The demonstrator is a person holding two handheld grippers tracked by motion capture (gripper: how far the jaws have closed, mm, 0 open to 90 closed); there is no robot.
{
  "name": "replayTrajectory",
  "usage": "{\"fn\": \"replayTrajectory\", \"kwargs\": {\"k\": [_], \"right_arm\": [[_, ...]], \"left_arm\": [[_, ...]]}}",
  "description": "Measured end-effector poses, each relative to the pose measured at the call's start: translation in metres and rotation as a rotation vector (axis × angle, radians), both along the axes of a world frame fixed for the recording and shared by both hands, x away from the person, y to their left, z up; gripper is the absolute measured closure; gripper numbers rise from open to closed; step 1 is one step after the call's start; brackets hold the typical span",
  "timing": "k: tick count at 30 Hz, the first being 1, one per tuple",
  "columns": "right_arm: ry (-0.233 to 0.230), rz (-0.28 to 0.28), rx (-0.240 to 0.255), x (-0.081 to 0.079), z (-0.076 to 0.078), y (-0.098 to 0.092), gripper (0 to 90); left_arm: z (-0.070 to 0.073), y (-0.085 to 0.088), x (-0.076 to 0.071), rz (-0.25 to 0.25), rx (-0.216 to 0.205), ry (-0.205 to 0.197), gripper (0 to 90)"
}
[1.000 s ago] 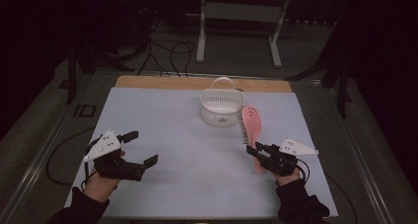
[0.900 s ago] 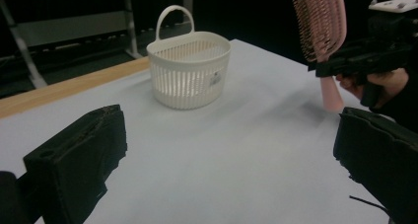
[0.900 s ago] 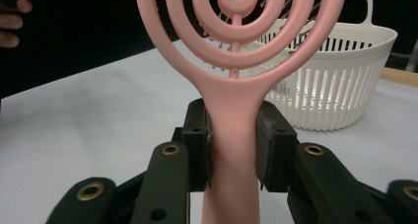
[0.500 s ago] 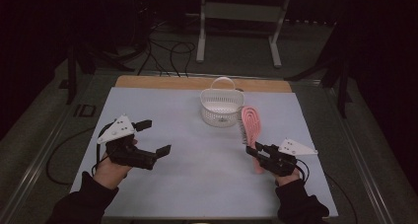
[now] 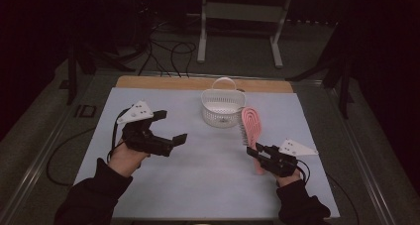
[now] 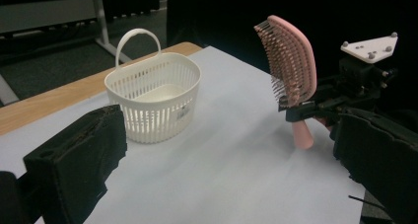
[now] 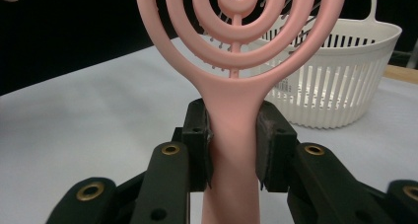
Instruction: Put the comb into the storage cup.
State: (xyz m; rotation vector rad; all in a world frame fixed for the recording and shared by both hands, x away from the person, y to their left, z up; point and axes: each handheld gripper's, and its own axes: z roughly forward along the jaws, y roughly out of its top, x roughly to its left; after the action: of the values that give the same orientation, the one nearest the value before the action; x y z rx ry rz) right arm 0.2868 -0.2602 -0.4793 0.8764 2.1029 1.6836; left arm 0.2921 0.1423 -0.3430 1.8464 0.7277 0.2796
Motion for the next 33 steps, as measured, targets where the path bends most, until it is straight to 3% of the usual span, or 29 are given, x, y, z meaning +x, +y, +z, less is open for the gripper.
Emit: {"fn": "replayTrajectory", "kwargs": {"k": [18,26,33], "right_arm": [[0.002,-0.004,0.001,0.001,-0.001,0.000,70.4],[0.003,-0.002,-0.001,0.001,-0.001,0.000,70.3],[0.000,-0.001,-0.005,0.002,-0.002,0.001,70.3]], "left_arm": [[0.020,-0.065,0.017,-0.045,0.008,0.024,0.1],[0.017,-0.095,0.020,-0.081,0.035,0.065,0.1],[0.010,-0.121,0.024,-0.090,0.031,0.114,0.1]]}}
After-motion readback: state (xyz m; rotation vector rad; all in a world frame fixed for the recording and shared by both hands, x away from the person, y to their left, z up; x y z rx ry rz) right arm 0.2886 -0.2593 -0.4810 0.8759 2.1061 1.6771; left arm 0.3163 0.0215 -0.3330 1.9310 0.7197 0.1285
